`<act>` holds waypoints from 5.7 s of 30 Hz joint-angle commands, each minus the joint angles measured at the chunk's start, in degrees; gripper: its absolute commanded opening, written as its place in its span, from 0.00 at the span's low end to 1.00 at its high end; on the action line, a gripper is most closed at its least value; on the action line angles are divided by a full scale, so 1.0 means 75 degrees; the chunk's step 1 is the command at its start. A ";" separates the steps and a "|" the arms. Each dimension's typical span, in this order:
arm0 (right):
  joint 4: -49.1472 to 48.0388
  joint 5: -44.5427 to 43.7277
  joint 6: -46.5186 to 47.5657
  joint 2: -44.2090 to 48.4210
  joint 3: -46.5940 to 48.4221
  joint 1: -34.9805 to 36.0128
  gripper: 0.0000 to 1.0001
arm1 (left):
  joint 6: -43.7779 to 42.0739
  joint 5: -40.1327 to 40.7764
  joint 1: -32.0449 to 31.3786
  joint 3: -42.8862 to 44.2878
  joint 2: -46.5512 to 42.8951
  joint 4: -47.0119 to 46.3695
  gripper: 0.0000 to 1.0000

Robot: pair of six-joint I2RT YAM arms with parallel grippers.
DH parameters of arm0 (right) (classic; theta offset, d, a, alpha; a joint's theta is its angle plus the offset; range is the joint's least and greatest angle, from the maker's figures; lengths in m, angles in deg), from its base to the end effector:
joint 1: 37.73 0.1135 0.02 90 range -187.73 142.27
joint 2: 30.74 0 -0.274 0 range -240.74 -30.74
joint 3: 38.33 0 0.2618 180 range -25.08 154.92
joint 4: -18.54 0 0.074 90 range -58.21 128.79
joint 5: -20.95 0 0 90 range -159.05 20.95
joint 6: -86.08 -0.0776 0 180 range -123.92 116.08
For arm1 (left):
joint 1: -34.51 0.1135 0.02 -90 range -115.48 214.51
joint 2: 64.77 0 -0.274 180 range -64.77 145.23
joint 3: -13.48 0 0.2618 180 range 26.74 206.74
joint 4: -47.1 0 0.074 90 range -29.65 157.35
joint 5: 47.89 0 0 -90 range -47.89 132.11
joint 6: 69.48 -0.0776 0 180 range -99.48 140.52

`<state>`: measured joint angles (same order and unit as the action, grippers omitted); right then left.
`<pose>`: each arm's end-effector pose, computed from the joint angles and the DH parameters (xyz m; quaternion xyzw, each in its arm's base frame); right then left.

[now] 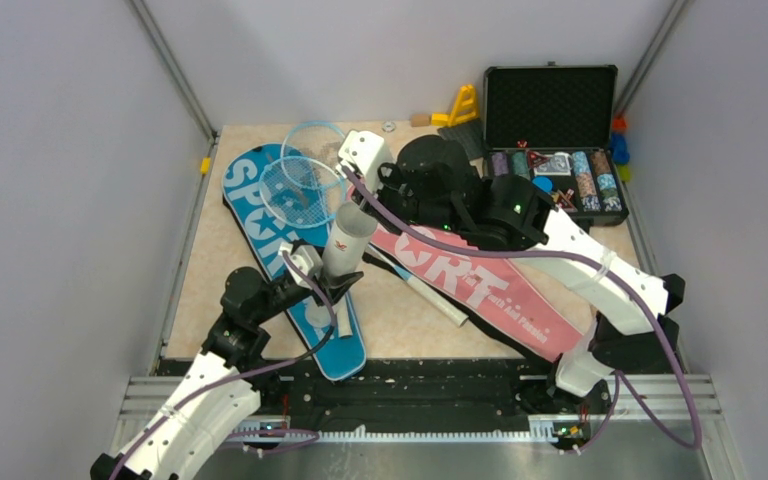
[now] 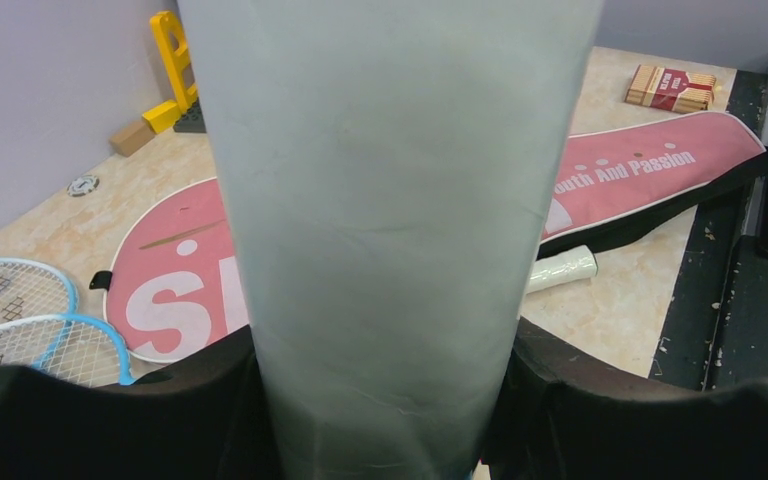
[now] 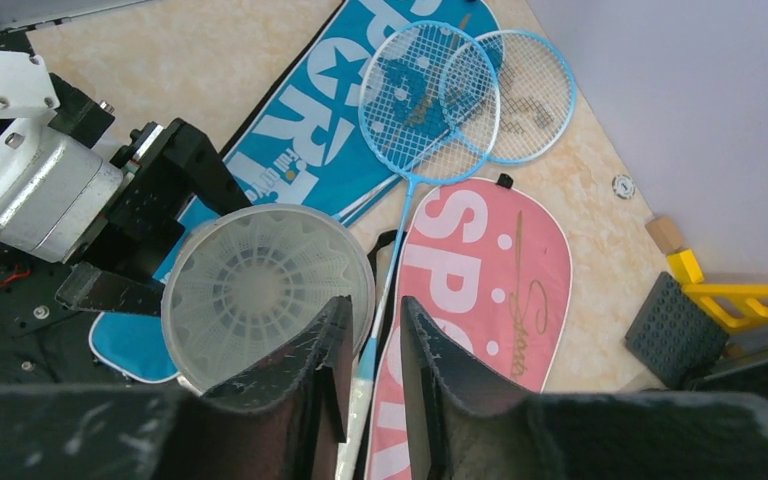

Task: Pack up the badminton gear

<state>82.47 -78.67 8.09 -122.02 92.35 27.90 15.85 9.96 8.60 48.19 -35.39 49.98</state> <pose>0.1626 0.3274 0.4911 -0.4901 0.6815 0.1801 0.5127 0.1452 -0.1164 0.2782 0.3682 0.5885 -0.3162 0.6466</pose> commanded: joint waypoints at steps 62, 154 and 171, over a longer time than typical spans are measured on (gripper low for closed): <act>-0.6803 0.0753 -0.0639 0.4160 -0.5625 0.0170 0.94 | 0.1073 0.3066 -0.0002 0.0582 -0.0386 -0.0566 0.59; -0.3911 -0.1050 0.2086 -0.1539 -0.4483 -0.5211 0.91 | 0.4263 0.6836 -0.0002 0.1144 0.2058 0.1573 0.99; -0.6217 0.1069 -0.1457 0.3302 -0.8480 -0.5211 0.99 | 0.4938 0.7404 -0.0002 0.1516 0.2080 0.2426 0.99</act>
<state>42.91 -81.19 5.86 -106.90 37.38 -10.99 50.12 63.69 8.58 56.12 -19.74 66.62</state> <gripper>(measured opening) 0.985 0.986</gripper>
